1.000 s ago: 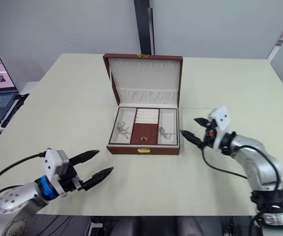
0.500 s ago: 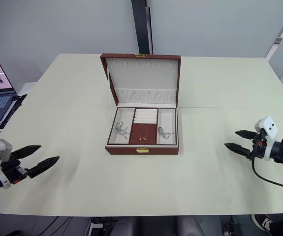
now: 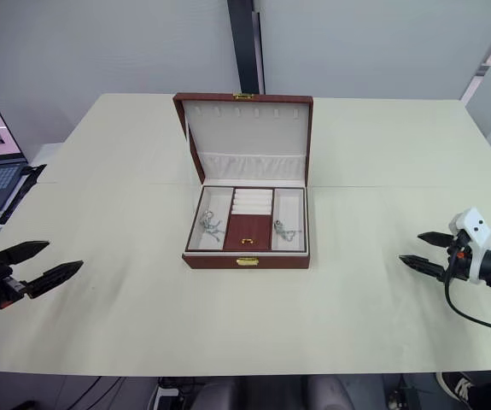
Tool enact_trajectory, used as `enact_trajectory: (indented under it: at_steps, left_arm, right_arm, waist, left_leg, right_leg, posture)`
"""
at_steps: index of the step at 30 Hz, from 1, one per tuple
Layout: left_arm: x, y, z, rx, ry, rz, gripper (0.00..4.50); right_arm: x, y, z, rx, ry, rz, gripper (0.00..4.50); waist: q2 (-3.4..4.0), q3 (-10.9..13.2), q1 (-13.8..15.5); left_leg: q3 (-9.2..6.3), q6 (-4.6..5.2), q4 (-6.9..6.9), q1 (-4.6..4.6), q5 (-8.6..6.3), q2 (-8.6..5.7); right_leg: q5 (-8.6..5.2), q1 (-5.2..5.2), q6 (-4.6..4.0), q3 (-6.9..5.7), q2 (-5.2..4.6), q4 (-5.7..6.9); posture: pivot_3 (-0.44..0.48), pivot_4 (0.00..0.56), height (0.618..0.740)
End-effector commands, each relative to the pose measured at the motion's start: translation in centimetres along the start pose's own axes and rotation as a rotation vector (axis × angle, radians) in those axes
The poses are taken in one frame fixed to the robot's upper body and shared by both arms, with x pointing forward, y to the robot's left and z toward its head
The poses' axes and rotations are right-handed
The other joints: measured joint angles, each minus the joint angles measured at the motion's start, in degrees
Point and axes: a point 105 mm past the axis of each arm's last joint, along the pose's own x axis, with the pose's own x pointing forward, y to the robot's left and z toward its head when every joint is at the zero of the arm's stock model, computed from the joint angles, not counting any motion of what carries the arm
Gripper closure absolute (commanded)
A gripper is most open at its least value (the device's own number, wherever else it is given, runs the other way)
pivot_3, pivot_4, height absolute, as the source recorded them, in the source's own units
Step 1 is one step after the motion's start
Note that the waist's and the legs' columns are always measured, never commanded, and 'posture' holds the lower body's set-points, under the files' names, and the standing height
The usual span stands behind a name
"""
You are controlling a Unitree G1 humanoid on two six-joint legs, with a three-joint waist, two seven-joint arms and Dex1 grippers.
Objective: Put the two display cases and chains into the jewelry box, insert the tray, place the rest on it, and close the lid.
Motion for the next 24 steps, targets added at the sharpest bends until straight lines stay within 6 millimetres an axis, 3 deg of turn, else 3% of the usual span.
enact_trajectory:
  at_steps: [1,7,8,11,12,17,22,24]
  left_arm:
    - [1.0,-0.4,1.1,0.020,-0.049,0.028,0.00]
    - [5.1,-3.0,1.3,-0.014,-0.099,0.005,0.00]
    - [5.8,-3.6,1.3,-0.020,-0.103,-0.014,0.18]
    - [7.8,-5.3,1.5,-0.039,-0.112,-0.084,0.91]
    - [8.5,-5.7,1.6,-0.046,-0.114,-0.100,1.30]
    - [11.7,-6.7,2.8,-0.040,-0.139,-0.155,2.76]
    - [13.7,-7.9,3.1,-0.018,-0.139,-0.210,4.25]
    - [14.1,-8.3,3.1,-0.013,-0.138,-0.233,4.50]
  right_arm:
    - [1.0,0.0,2.3,-0.039,-0.086,-0.028,0.03]
    - [5.0,2.4,4.7,-0.040,-0.198,0.013,0.03]
    - [5.6,2.9,5.1,-0.042,-0.215,0.024,0.20]
    - [7.2,4.3,5.6,-0.054,-0.224,0.070,0.98]
    - [7.9,4.7,5.7,-0.061,-0.223,0.079,1.44]
    - [10.7,5.9,6.7,-0.073,-0.242,0.122,2.83]
    - [13.0,7.6,8.0,-0.098,-0.266,0.177,4.17]
    - [14.0,8.2,8.4,-0.110,-0.270,0.186,4.47]
  waist:
    - [0.00,0.0,0.0]
    - [0.00,0.0,0.1]
    - [0.00,0.0,0.1]
    - [-0.01,0.0,0.1]
    - [-0.01,0.0,0.1]
    - [-0.01,0.0,0.1]
    - [-0.01,0.0,-0.1]
    - [-0.01,0.0,-0.2]
  left_leg:
    - [0.00,0.00,0.01,0.00,0.00,0.00]
    - [-0.05,-0.01,0.06,-0.02,0.01,-0.01]
    - [-0.05,-0.01,0.05,-0.05,0.01,-0.02]
    - [-0.05,-0.02,0.06,-0.10,0.01,-0.01]
    - [-0.05,-0.02,0.06,-0.12,0.01,-0.01]
    - [-0.05,-0.02,0.14,-0.12,0.02,-0.03]
    - [0.07,-0.04,0.14,-0.16,0.03,-0.02]
    - [0.13,-0.19,0.14,-0.20,0.11,-0.01]
  right_leg:
    - [0.00,0.00,0.00,0.00,0.00,0.02]
    - [0.00,0.01,0.00,-0.04,0.00,0.08]
    - [0.01,0.00,0.00,-0.04,-0.01,0.06]
    - [0.01,-0.04,0.00,-0.06,0.00,0.05]
    - [0.01,-0.06,0.00,-0.06,0.00,0.05]
    - [0.01,-0.07,0.00,-0.08,0.00,0.10]
    - [0.01,-0.17,0.00,-0.11,0.02,0.09]
    - [0.01,-0.24,-0.01,-0.12,0.02,0.09]
  posture:
    - [0.000,0.150,0.740]
    - [0.000,0.150,0.740]
    - [0.000,0.150,0.740]
    - [0.000,0.150,0.740]
    - [0.000,0.150,0.740]
    - [0.000,0.150,0.740]
    - [0.000,0.150,0.740]
    - [0.000,0.150,0.740]
